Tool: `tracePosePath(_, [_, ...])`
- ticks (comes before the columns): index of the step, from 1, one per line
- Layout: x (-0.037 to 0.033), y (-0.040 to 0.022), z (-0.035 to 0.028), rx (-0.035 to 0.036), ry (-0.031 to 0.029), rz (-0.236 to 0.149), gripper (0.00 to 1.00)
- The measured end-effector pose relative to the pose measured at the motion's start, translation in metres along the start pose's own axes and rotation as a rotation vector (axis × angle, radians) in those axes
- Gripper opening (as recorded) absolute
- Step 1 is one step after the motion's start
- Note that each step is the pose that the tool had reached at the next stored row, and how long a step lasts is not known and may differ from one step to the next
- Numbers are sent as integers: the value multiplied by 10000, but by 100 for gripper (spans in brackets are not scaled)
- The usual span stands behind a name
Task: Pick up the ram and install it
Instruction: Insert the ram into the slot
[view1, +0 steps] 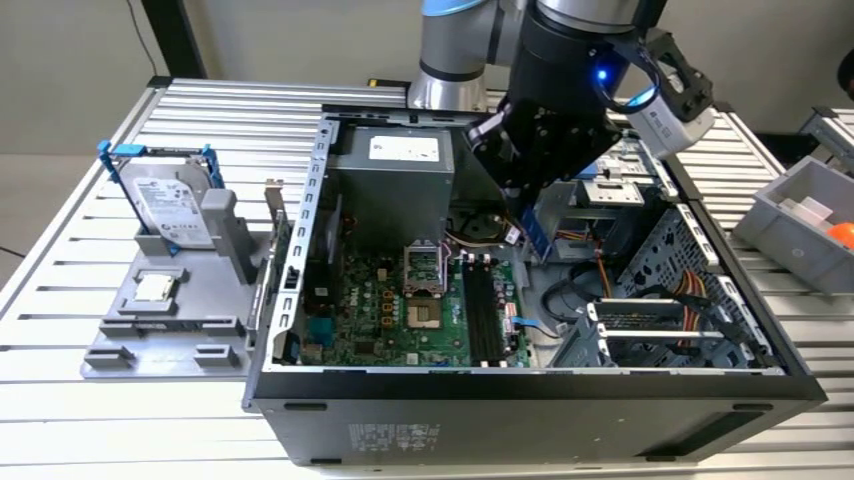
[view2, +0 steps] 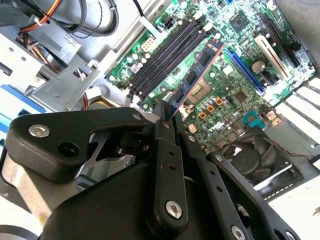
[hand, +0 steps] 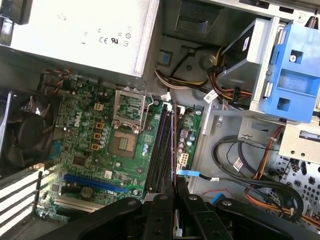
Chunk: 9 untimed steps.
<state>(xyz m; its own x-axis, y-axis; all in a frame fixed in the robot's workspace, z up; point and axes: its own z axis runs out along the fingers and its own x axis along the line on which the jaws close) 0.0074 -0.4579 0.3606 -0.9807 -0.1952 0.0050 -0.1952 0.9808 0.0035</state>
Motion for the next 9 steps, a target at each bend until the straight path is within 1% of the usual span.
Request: tracePosePath(9, [0, 0, 41, 47, 9, 0, 0])
